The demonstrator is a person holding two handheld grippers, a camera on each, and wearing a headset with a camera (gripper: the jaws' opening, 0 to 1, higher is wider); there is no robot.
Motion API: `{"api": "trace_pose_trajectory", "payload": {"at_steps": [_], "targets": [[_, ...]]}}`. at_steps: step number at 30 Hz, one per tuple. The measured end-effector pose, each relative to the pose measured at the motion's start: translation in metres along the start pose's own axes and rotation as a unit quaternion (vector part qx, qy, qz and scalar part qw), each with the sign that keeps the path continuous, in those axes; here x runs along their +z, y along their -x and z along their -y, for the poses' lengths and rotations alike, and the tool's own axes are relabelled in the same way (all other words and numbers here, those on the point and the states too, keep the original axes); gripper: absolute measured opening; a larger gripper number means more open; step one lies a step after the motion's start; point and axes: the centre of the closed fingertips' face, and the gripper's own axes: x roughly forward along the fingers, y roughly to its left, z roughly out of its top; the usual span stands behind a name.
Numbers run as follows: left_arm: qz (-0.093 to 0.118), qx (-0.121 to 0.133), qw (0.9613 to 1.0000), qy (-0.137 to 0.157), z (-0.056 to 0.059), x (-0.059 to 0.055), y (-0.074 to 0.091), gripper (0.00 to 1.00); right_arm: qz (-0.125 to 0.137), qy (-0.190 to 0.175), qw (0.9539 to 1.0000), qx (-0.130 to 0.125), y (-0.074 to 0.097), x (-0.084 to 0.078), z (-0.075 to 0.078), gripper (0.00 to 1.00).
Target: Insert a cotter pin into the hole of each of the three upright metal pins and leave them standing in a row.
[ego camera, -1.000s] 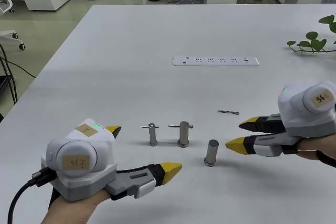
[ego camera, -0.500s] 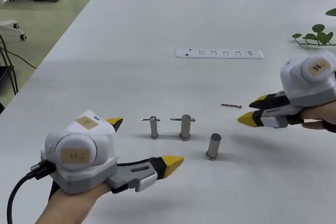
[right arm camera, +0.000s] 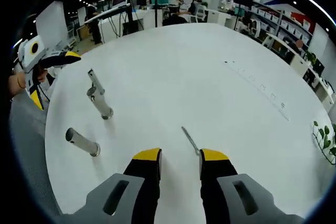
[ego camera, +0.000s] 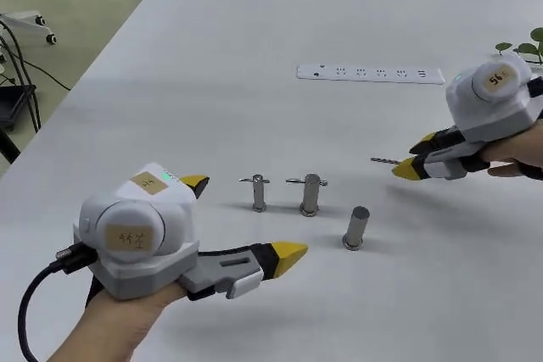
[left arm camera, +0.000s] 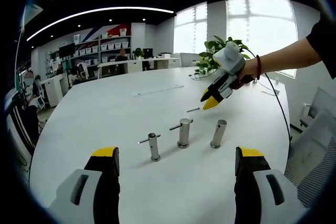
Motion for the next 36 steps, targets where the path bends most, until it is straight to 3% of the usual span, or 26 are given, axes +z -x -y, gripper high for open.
{"api": "trace_pose_trajectory", "payload": {"at_steps": [8, 20, 24, 27, 36], "targets": [[-0.005, -0.002, 1.0000, 0.002, 0.001, -0.002, -0.001, 0.90, -0.020, 0.002, 0.9998, -0.002, -0.022, -0.005, 0.021, 0.18], [-0.007, -0.003, 1.0000, 0.005, 0.001, -0.004, -0.002, 0.90, -0.051, 0.013, 0.9986, 0.004, -0.032, -0.009, 0.031, 0.12], [-0.009, -0.004, 0.9999, 0.006, 0.001, -0.005, -0.002, 0.90, -0.065, 0.021, 0.9976, 0.010, -0.032, -0.012, 0.032, 0.09], [-0.009, -0.004, 0.9999, 0.006, 0.001, -0.005, -0.002, 0.90, -0.075, 0.031, 0.9962, 0.032, -0.033, -0.011, 0.027, 0.04], [-0.010, -0.002, 0.9999, 0.008, 0.000, -0.005, -0.001, 0.90, -0.109, 0.071, 0.9906, 0.041, -0.032, -0.009, 0.020, 0.00]]}}
